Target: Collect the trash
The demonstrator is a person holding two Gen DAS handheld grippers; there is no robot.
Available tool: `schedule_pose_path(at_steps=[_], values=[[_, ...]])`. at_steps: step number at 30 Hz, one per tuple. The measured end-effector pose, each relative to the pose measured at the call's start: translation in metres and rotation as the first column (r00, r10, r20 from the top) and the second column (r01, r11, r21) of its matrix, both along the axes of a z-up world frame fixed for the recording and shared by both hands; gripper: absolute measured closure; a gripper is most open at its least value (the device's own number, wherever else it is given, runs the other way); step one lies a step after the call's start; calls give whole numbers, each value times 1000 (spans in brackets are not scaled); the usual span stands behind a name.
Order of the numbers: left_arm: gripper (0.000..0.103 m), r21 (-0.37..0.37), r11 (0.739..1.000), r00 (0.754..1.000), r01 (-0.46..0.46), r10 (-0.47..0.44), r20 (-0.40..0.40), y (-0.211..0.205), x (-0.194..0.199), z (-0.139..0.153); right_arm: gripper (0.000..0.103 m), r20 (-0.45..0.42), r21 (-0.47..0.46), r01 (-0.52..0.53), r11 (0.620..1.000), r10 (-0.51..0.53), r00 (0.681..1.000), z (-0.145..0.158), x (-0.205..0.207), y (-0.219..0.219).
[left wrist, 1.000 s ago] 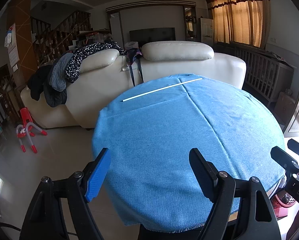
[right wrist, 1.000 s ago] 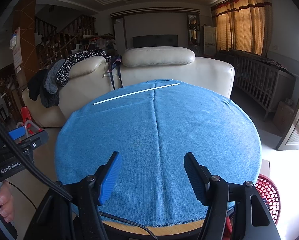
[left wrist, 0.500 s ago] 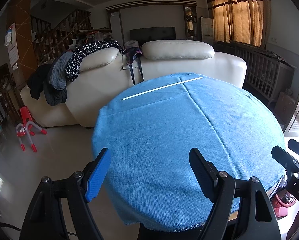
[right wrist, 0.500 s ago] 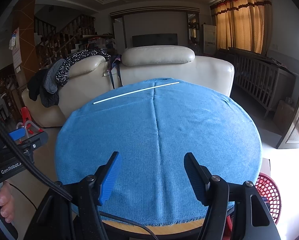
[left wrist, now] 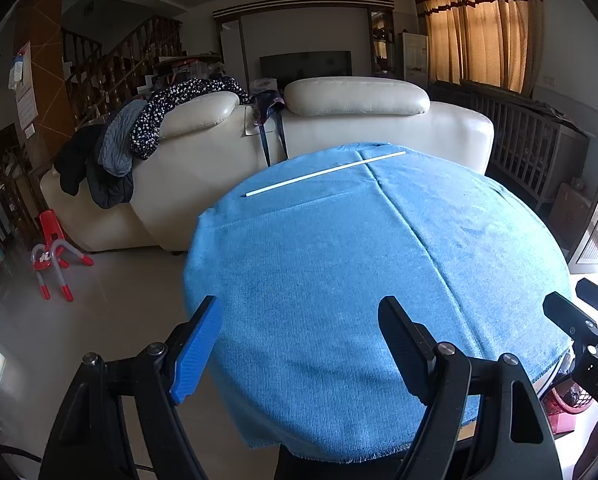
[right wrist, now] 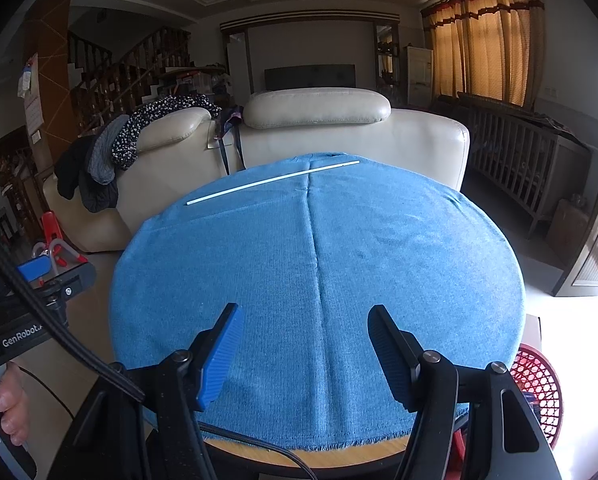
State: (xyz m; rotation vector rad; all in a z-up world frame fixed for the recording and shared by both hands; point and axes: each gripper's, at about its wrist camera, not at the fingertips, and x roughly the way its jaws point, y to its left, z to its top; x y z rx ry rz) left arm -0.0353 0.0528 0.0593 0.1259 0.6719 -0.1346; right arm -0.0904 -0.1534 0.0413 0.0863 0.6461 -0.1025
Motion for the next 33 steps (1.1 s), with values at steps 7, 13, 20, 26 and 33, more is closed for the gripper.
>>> schedule_pose_path(at_steps=[7, 13, 20, 26, 33], values=[[22, 0, 1000, 1000, -1, 1, -1, 1, 1, 0, 35, -2, 2, 1, 1000, -1, 1000, -1, 1, 0], [22, 1, 1000, 1000, 2, -2, -3, 0, 1, -1, 35, 0, 4, 2, 1000, -2, 1000, -1, 0, -1], [22, 5, 1000, 1000, -1, 1, -6, -2, 1, -2, 35, 0, 11, 7, 1000, -7, 1000, 0, 1, -4], [22, 9, 1000, 1000, 0, 1, -6, -4, 1, -2, 35, -3, 14, 9, 1000, -9, 1000, -1, 3, -7], [22, 15, 1000, 1000, 0, 0, -10, -7, 6, -1, 35, -8, 19, 14, 1000, -14, 1000, -1, 6, -10]])
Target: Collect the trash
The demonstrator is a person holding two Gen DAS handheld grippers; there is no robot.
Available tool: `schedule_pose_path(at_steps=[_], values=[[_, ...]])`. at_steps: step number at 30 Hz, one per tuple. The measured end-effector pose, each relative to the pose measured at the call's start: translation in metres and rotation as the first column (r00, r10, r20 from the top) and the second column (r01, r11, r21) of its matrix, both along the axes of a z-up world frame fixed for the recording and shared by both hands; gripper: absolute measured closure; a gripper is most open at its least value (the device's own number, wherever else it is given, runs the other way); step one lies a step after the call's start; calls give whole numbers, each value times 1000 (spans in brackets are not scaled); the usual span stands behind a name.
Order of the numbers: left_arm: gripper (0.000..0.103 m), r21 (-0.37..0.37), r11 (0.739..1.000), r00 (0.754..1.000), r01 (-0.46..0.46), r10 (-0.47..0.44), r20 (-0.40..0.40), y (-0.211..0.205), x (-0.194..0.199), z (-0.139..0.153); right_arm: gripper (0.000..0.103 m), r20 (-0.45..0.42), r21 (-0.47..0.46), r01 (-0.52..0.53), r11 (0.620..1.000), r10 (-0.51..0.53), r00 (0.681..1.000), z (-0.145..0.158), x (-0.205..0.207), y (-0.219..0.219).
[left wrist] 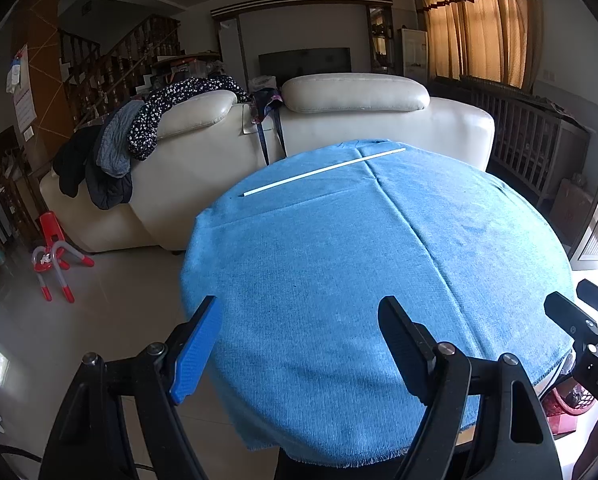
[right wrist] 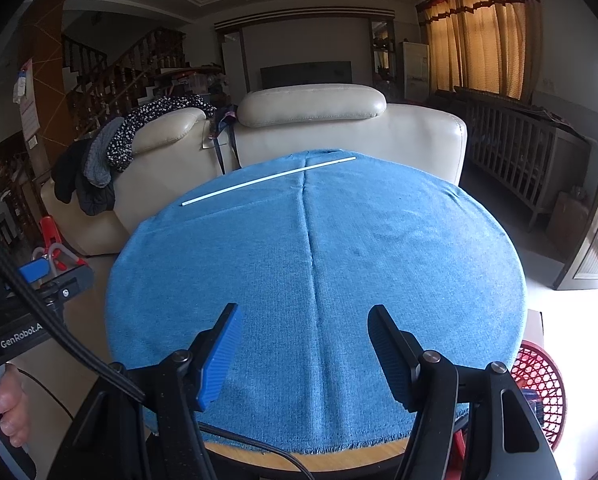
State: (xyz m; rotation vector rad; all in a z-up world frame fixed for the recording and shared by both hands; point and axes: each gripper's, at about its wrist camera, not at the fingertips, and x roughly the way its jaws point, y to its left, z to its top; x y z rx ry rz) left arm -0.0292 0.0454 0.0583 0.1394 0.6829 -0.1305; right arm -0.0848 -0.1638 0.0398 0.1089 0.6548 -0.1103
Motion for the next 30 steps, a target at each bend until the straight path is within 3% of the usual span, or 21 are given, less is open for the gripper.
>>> schedule_pose_path(at_steps=[30], values=[[22, 29, 999, 999, -17, 19, -49, -17, 41, 0, 35, -53, 37, 25, 999, -23, 998, -13, 45, -29]])
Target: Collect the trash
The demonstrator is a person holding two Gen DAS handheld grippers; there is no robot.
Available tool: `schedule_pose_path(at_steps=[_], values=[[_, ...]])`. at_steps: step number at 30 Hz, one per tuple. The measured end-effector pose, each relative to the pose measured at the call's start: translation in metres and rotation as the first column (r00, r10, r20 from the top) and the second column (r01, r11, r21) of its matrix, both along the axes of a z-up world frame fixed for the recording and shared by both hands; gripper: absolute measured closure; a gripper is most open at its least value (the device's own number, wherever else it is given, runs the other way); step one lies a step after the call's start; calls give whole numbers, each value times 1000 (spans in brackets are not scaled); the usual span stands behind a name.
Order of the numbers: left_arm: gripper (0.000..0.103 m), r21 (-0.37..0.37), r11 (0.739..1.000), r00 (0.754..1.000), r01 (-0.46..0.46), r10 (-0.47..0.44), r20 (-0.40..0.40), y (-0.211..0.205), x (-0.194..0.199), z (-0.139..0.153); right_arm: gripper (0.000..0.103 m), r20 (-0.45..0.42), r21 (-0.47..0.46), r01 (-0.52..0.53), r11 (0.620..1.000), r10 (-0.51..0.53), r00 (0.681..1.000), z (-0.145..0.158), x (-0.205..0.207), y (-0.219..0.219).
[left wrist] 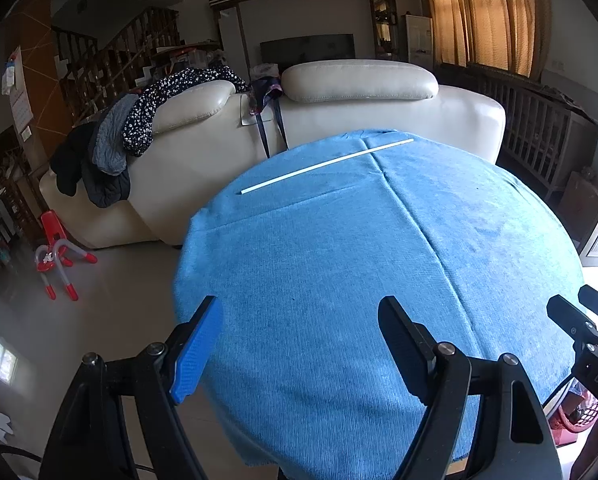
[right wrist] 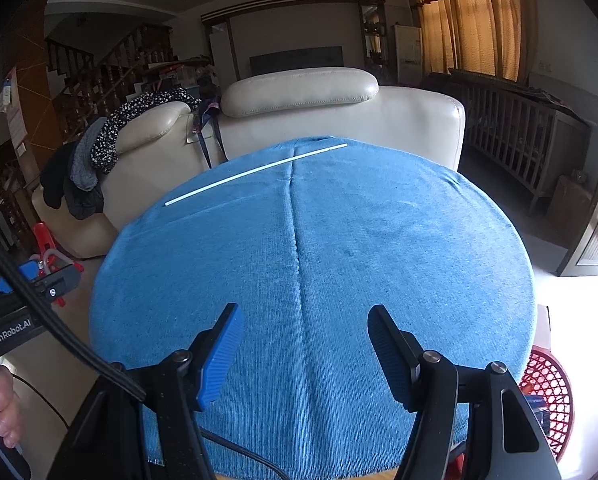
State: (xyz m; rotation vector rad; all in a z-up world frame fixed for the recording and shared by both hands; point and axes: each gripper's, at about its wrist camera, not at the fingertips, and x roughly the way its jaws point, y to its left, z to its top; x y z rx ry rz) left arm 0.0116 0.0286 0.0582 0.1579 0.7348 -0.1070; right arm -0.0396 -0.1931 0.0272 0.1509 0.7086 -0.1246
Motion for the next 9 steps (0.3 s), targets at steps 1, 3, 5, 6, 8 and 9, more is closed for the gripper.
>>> schedule_pose_path(at_steps=[1, 3, 5, 6, 8, 9], values=[[22, -1, 1000, 1000, 0, 0, -2, 0, 1, 0, 35, -3, 0, -1, 1000, 1, 1000, 0, 2, 0], [22, -1, 1000, 1000, 2, -2, -4, -2, 4, 0, 35, -9, 1, 0, 1000, 0, 1000, -1, 6, -1], [22, 2, 1000, 1000, 8, -8, 2, -5, 6, -1, 35, -12, 2, 4, 1000, -4, 1000, -1, 10, -3], [22, 3, 1000, 1000, 15, -15, 3, -6, 7, -2, 35, -13, 2, 8, 1000, -8, 1000, -1, 11, -5], [22, -6, 999, 999, 32, -32, -4, -11, 12, -5, 35, -18, 4, 15, 1000, -15, 1000, -3, 15, -9], [22, -15, 999, 999, 40, -40, -11, -12, 16, -7, 34, -24, 4, 22, 1000, -22, 999, -6, 18, -12]])
